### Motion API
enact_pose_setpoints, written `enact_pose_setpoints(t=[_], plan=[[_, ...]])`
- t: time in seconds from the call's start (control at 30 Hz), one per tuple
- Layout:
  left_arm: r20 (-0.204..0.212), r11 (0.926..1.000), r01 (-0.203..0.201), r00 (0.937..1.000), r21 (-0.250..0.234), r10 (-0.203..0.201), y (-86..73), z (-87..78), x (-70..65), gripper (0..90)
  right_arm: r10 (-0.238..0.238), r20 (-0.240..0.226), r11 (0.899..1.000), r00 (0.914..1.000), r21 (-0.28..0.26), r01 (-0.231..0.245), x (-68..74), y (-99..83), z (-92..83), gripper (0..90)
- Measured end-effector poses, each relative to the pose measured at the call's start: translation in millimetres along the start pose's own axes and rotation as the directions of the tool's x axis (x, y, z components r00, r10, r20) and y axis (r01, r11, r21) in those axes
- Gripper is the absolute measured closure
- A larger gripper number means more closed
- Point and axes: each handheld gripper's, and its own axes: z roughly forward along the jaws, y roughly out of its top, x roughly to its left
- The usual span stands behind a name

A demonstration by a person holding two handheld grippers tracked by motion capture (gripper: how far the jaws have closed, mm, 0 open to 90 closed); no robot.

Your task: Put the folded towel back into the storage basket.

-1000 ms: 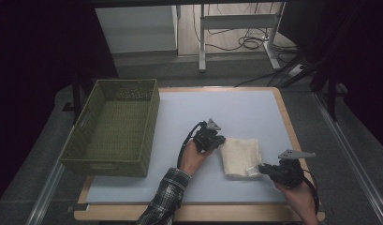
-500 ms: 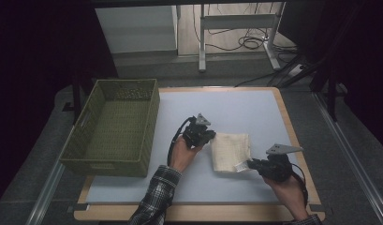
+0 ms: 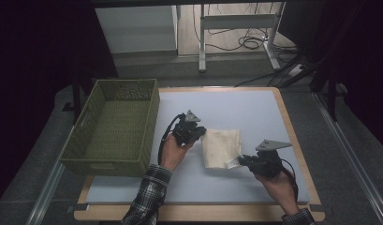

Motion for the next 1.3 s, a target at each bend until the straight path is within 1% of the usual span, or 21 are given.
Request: enact_pose_setpoints(t=[0.03,0.17,0.2,0.33,0.37,0.67,0.8,1.0,1.17,1.23,1.27,1.3], plan=[[-0.004,1.0000,0.001,1.0000,-0.001,-0.001,0.5,-3.2,1.7,84.6,-0.002,-0.005,1.000,1.0000,-0.002,0.002,2.5,2.8,1.4,81.7],[-0.015,1.0000,0.001,0.9999,0.001,-0.001,0.8,-8.5,4.9,84.6,-0.011,-0.008,1.000,0.9999,-0.002,0.011,5.4,6.4,4.0,81.7],[-0.017,1.0000,0.001,0.9999,0.002,-0.001,0.8,-9.2,5.3,84.6,-0.021,-0.009,1.000,0.9997,-0.002,0.021,6.9,9.1,5.4,81.7],[-0.028,1.0000,0.004,0.9996,0.001,-0.004,1.1,-15.1,9.1,84.6,-0.021,-0.013,1.000,0.9997,-0.006,0.021,9.6,13.3,7.8,81.7],[-0.029,1.0000,0.003,0.9996,0.002,-0.003,1.4,-16.9,10.3,84.6,-0.031,-0.012,1.000,0.9995,-0.006,0.031,10.2,15.1,9.0,81.7],[-0.070,1.0000,-0.002,0.9976,0.002,0.002,9.0,-40.2,21.2,84.6,-0.052,-0.029,0.998,0.9982,-0.021,0.051,18.5,32.7,16.1,81.7],[-0.092,0.9999,-0.011,0.9957,0.005,0.012,14.9,-53.5,25.6,84.6,-0.064,-0.036,0.998,0.9973,-0.030,0.063,22.6,43.4,20.1,81.7],[-0.123,0.9999,-0.006,0.9924,0.012,0.007,19.4,-71.0,35.7,84.5,-0.083,-0.041,0.996,0.9957,-0.041,0.081,28.5,61.6,24.4,81.7],[-0.146,0.9999,0.008,0.9892,0.013,-0.006,19.1,-85.4,47.5,84.5,-0.091,-0.053,0.995,0.9945,-0.052,0.088,33.2,74.8,29.9,81.6],[-0.158,0.9999,0.011,0.9875,0.012,-0.009,18.1,-90.7,51.2,84.5,-0.090,-0.066,0.995,0.9937,-0.054,0.087,37.0,81.1,34.7,81.7],[-0.158,0.9999,0.011,0.9875,0.012,-0.009,18.1,-90.7,51.2,84.5,-0.090,-0.066,0.995,0.9937,-0.054,0.087,37.0,81.1,34.7,81.7],[-0.166,0.9998,0.016,0.9860,0.012,-0.013,16.9,-96.4,55.4,84.5,-0.096,-0.071,0.994,0.9928,-0.056,0.092,40.1,85.5,38.7,81.6]])
